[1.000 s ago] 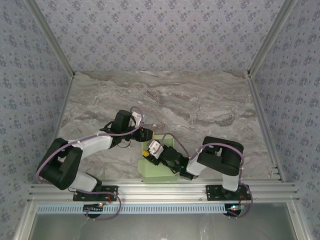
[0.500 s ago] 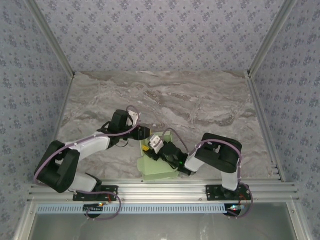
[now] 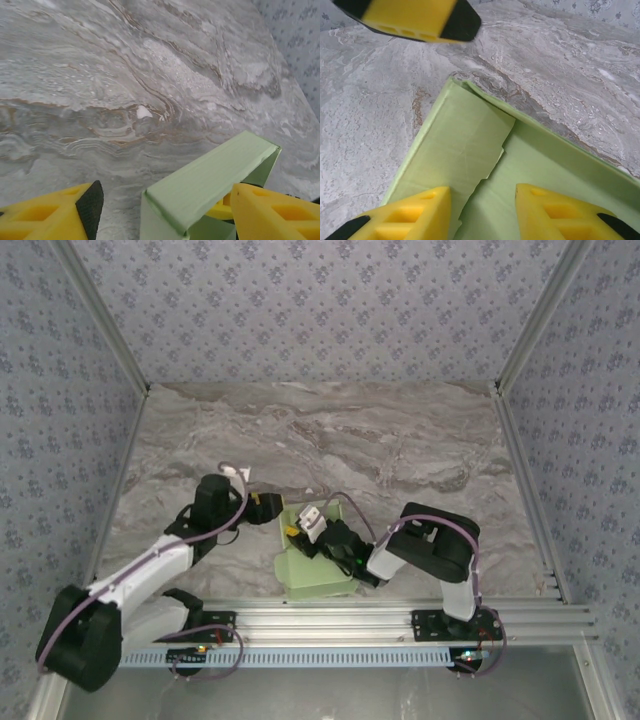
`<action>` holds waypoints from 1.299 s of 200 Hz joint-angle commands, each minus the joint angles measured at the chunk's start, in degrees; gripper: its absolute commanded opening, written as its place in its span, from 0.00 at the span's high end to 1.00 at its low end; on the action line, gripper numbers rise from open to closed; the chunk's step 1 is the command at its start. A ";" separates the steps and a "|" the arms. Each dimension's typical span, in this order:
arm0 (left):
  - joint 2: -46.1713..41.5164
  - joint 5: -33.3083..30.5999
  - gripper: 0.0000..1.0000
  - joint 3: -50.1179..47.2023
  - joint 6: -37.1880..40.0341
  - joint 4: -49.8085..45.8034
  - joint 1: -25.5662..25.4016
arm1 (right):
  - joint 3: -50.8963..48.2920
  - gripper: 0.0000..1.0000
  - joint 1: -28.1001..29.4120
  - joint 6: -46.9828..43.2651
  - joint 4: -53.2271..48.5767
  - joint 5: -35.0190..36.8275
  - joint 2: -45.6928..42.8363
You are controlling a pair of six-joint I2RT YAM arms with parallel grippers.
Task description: Fold the paper box
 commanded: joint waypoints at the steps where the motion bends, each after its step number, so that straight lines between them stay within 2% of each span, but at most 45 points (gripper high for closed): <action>1: -4.58 -5.88 0.35 -4.57 -1.70 -0.24 0.14 | 0.78 0.61 -0.21 0.98 -1.52 -0.74 1.55; 26: -7.29 -6.20 0.46 -8.01 -2.05 -1.02 -0.87 | 0.84 0.62 -0.18 0.98 -1.32 -0.83 1.79; 62: -6.27 -11.91 0.44 -7.16 1.04 -1.46 -8.74 | 1.09 0.63 -0.21 1.25 -1.17 -1.03 2.30; 117: 3.80 -13.17 0.46 -3.31 0.54 3.59 -12.43 | 0.81 0.64 0.01 1.03 -1.05 -0.59 2.13; 158: 11.84 -17.75 0.65 0.65 -0.07 4.59 -15.77 | 0.86 0.64 0.44 0.63 -1.07 -0.50 2.11; 193: 15.11 -22.25 0.80 2.75 -0.34 3.53 -17.94 | 0.54 0.63 0.89 0.02 -0.81 -0.50 1.49; 226: 15.73 -24.97 0.87 3.98 1.38 0.69 -18.36 | -1.46 0.58 0.71 -0.10 -2.87 -1.25 -5.47; 260: 15.09 -26.41 0.89 4.75 6.23 0.09 -18.39 | -4.31 0.57 0.80 -1.48 -8.95 -8.92 -18.19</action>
